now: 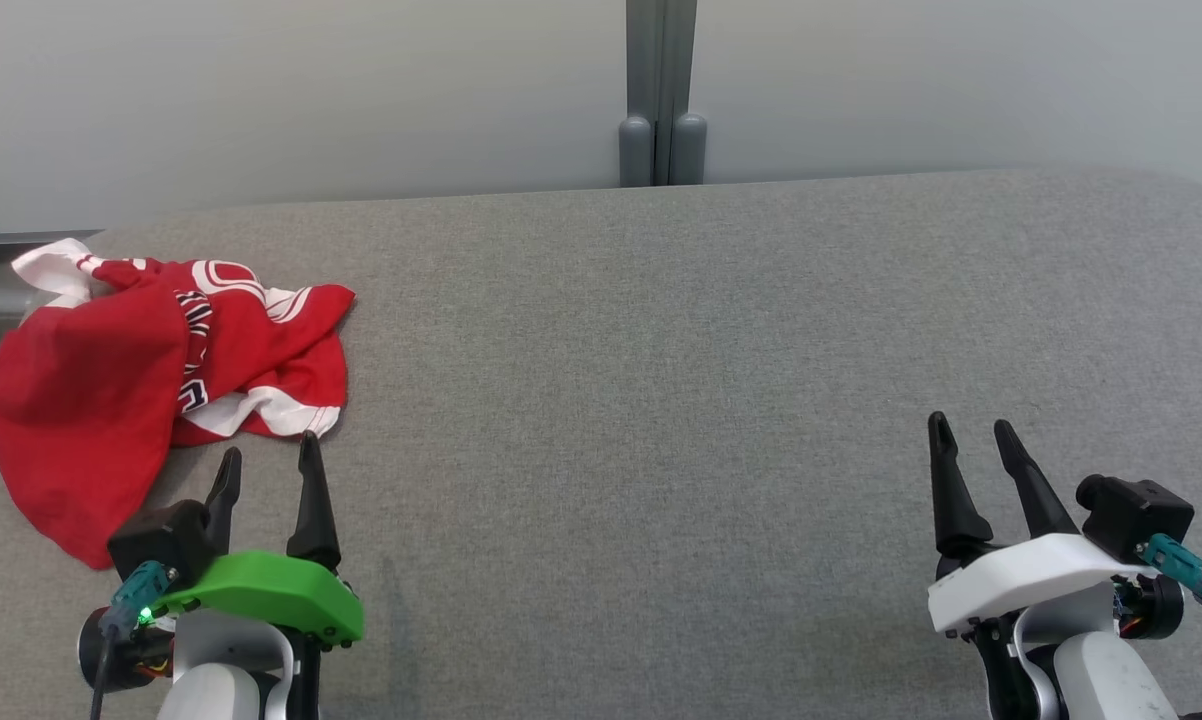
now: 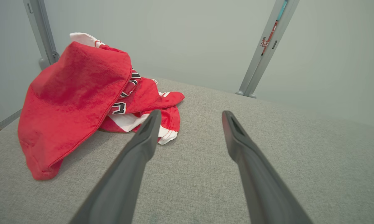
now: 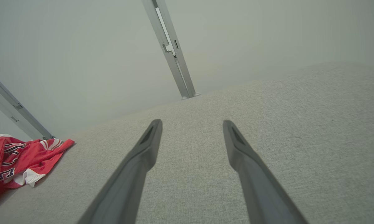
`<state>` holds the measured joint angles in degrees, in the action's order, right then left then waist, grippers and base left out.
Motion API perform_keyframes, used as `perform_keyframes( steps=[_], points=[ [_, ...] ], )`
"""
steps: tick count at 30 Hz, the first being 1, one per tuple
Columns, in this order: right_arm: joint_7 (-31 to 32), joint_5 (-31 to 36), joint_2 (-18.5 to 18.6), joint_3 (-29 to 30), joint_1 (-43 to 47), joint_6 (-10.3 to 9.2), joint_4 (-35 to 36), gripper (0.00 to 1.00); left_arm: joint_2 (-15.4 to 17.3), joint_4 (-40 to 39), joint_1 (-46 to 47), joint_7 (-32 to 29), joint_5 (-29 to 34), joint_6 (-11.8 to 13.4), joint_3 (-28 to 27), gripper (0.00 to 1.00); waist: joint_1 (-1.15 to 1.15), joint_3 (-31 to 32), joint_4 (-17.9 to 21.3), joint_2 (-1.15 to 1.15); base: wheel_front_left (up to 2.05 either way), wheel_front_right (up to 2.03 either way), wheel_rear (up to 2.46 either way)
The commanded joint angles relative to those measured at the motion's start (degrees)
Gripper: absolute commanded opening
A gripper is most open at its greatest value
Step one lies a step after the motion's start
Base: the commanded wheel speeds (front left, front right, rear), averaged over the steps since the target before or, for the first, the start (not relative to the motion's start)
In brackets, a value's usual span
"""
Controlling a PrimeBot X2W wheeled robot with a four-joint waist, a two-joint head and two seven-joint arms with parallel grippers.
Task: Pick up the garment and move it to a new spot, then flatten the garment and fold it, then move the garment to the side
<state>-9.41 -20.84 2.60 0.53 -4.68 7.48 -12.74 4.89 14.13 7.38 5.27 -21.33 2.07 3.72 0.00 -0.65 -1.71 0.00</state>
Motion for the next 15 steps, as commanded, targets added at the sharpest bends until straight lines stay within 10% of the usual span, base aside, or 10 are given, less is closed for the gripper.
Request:
perform_keyframes(
  steps=[1,15],
  points=[
    [-0.2,1.4,0.3,-0.1,-0.7,0.01,0.7,1.00,0.7,-0.6,0.8,-0.3,1.2,0.4,0.1,1.00,0.00,0.0,0.0,0.00,0.00,0.00,0.00],
    [1.1,7.8,0.4,-0.1,0.6,0.02,2.4,1.00,1.5,-2.3,-0.6,-1.3,7.2,2.2,1.1,1.00,0.00,0.6,-0.6,0.00,0.00,0.00,0.00]
  ],
)
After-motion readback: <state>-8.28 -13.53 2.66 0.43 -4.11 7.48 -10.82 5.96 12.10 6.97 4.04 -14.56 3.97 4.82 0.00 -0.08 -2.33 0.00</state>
